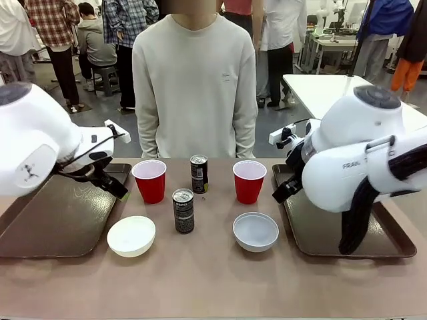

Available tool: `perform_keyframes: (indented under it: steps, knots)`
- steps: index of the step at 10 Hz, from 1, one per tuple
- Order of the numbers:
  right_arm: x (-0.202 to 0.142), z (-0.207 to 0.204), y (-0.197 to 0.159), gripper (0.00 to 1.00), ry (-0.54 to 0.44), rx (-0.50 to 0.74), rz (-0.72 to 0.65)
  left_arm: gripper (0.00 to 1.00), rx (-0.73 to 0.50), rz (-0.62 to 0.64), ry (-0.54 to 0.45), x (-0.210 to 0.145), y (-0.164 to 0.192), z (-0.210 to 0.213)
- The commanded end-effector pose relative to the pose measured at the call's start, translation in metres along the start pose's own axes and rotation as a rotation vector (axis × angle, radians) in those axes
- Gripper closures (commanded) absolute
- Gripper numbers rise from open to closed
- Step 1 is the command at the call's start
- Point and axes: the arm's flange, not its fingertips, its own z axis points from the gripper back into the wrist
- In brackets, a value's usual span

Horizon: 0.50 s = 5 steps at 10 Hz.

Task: Prepare tableware on both trays.
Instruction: Pick up a Picnic Bowl from the table and place it on a Handle tray.

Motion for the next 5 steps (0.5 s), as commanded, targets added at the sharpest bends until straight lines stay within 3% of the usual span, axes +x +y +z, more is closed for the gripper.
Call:
perform_keyframes:
  steps: [1,5]
  knots:
    - [-0.045,0.067,0.026,0.00,0.074,-0.024,-0.024,0.00,0.010,0.034,0.090,-0.049,-0.028,0.079]
    - [-0.113,0.118,0.060,0.00,0.194,-0.034,0.004,0.00,-0.023,0.040,0.170,-0.098,-0.055,0.129]
